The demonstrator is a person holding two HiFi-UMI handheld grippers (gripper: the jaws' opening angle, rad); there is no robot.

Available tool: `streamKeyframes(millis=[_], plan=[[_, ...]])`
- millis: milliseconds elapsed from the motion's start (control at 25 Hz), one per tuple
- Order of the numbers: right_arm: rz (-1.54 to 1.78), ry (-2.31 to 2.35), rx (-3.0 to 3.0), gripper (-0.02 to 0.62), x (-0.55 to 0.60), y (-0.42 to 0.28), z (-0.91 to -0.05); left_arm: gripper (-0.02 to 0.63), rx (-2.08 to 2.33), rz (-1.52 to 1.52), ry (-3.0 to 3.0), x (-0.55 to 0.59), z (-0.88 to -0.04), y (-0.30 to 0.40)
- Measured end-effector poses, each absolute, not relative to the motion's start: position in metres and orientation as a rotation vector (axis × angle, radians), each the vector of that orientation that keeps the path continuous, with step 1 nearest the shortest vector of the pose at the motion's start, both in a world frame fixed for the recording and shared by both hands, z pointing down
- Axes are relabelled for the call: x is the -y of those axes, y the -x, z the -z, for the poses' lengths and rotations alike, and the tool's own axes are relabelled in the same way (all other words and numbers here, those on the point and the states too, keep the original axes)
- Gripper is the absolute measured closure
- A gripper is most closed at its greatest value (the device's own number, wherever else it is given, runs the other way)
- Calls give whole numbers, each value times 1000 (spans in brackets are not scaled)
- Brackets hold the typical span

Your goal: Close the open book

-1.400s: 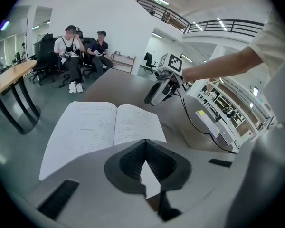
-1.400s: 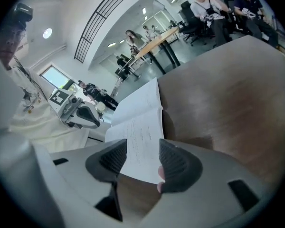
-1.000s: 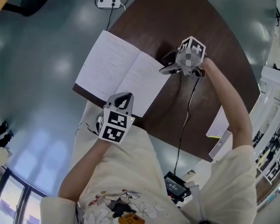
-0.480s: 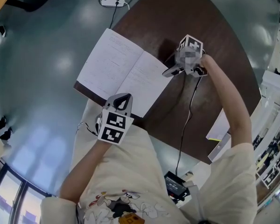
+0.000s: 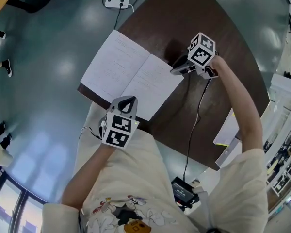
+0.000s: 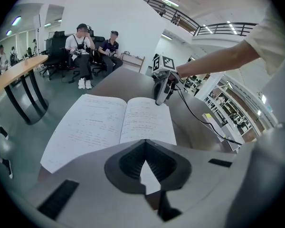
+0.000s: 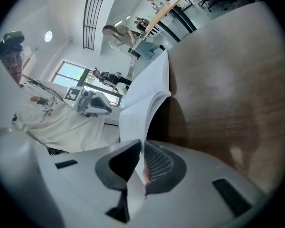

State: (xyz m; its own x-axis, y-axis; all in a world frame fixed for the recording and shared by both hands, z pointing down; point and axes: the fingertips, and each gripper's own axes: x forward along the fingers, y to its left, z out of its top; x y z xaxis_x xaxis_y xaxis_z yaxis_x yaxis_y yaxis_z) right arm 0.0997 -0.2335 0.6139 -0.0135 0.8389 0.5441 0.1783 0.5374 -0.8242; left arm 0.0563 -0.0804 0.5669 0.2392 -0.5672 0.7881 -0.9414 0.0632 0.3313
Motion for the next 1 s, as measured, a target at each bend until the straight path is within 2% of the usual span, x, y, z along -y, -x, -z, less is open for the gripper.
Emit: streamKeyframes(millis=[160, 200, 240, 320, 480, 1000], plan=[[-696, 904, 1546, 558, 233, -89, -596, 600, 1441, -576, -1669, 80, -562, -57], [-708, 904, 1552, 558, 233, -87, -591, 583, 1426, -587, -1682, 79, -562, -59], [-721, 903, 1558, 558, 232, -84, -586, 522, 1409, -596, -1691, 78, -563, -61], [-752, 895, 1571, 558, 231, -79, -577, 456, 1389, -611, -1702, 75, -564, -62], [-798, 862, 1589, 558, 229, -67, -566, 376, 1374, -615, -1728, 70, -564, -54], [-788, 763, 1598, 553, 230, -45, -568, 376, 1384, -709, -1575, 38, -622, 47]])
